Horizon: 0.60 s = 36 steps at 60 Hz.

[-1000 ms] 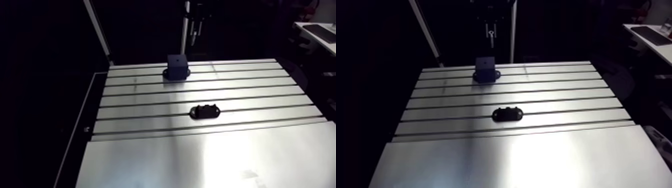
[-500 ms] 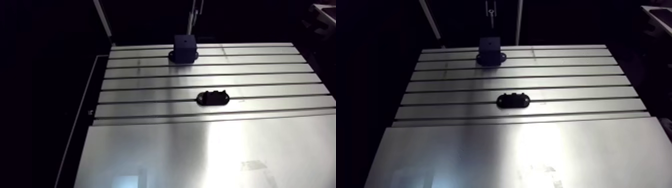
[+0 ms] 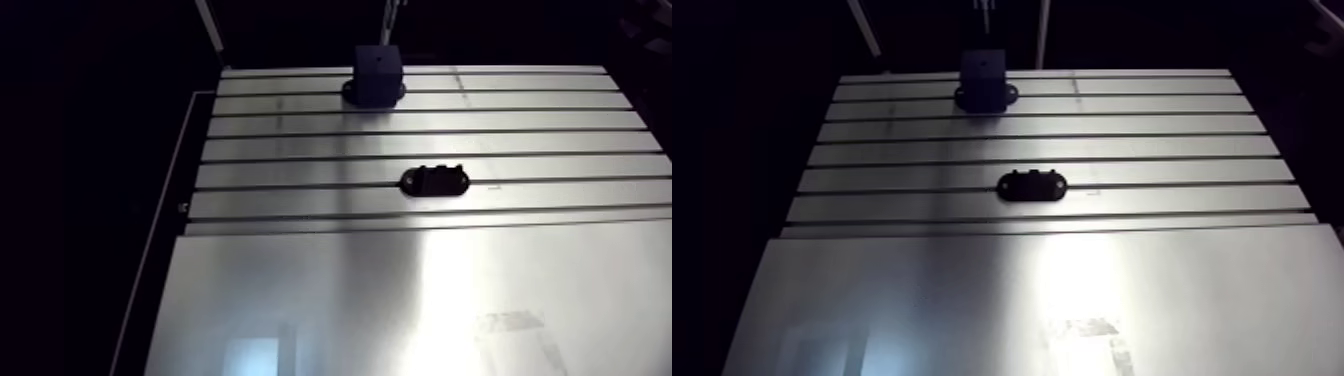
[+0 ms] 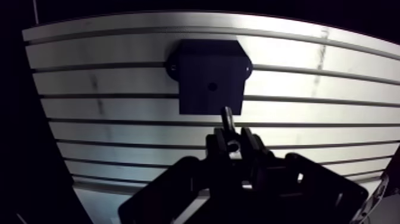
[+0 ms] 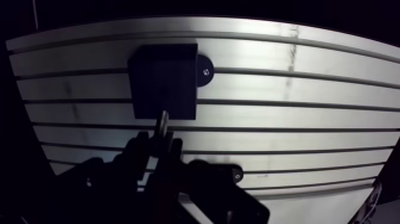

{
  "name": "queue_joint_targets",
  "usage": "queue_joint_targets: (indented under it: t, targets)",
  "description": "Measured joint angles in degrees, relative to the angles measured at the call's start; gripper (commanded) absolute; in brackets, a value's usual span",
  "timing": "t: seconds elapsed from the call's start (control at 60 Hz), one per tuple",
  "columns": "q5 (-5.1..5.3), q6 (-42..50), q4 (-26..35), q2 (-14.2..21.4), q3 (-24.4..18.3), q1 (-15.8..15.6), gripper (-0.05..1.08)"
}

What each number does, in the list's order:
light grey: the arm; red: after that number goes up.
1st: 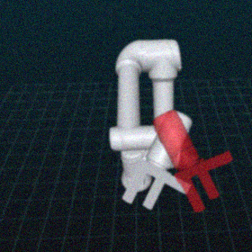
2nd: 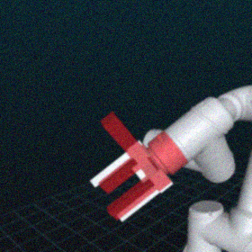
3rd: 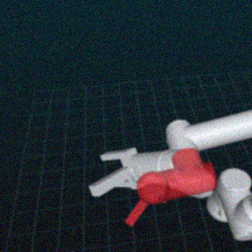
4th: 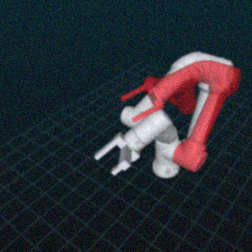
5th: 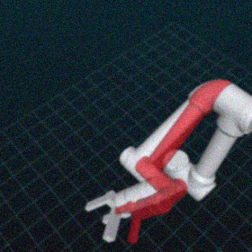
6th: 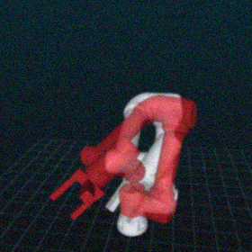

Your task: Pick up the M10 bolt and insert it into the hole until fully seated.

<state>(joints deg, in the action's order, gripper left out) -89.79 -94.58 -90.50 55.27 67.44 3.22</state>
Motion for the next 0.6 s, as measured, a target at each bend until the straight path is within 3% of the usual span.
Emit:
queue_joint_targets:
  t: [0.6]
  targets:
    - [-0.32, 0.1, 0.3, -1.4, -0.9, -1.2, 1.08]
